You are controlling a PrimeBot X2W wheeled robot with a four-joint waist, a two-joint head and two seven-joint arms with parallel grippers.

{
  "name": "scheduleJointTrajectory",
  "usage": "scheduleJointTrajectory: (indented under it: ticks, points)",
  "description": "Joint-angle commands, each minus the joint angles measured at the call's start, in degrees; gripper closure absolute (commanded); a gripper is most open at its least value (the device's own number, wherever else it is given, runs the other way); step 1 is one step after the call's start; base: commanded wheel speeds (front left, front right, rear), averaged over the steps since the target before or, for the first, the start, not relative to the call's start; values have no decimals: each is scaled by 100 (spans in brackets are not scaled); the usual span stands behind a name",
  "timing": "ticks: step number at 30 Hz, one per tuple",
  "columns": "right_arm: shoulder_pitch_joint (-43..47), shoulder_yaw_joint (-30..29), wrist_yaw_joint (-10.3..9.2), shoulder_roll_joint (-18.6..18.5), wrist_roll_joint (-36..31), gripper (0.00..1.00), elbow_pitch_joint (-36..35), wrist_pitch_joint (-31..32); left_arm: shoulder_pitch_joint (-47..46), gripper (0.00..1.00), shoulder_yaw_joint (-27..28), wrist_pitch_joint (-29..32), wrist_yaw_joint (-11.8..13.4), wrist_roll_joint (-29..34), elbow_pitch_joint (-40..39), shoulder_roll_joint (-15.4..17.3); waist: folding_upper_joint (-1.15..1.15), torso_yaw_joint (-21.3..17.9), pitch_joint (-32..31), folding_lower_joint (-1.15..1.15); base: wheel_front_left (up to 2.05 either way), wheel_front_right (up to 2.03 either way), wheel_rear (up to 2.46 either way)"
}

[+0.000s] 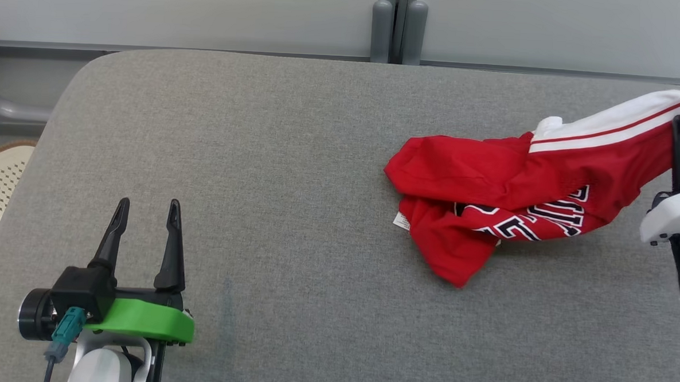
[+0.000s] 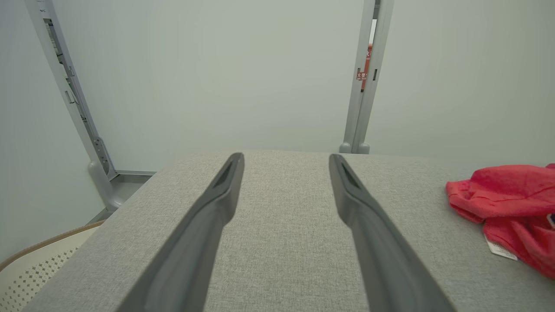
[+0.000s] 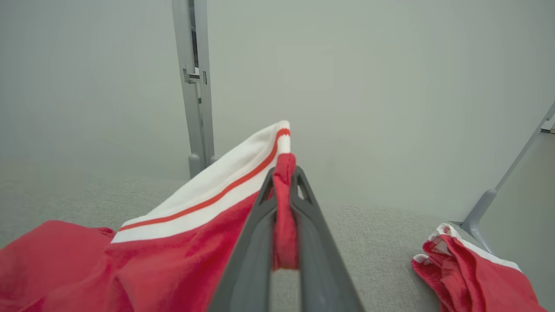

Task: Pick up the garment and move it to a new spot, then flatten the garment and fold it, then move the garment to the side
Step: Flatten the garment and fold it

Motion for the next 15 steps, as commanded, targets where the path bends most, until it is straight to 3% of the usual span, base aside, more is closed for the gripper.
scheduleJointTrajectory:
  ticks: [1, 8, 15]
  points:
    - [159, 25, -7, 79, -39, 100, -137, -15, 52, 0, 32, -15, -8, 43, -18, -9, 0, -34, -30, 0, 0, 0, 0]
    - [650, 493, -7, 442, -26, 100, -985, -15, 107, 0, 67, -15, -28, 68, -25, -46, 0, -143, -139, 0, 0, 0, 0]
    - [1699, 684, -7, 490, 63, 100, -1669, -15, 195, 0, 57, -9, -43, 93, -1, -71, 0, -230, -213, 0, 0, 0, 0]
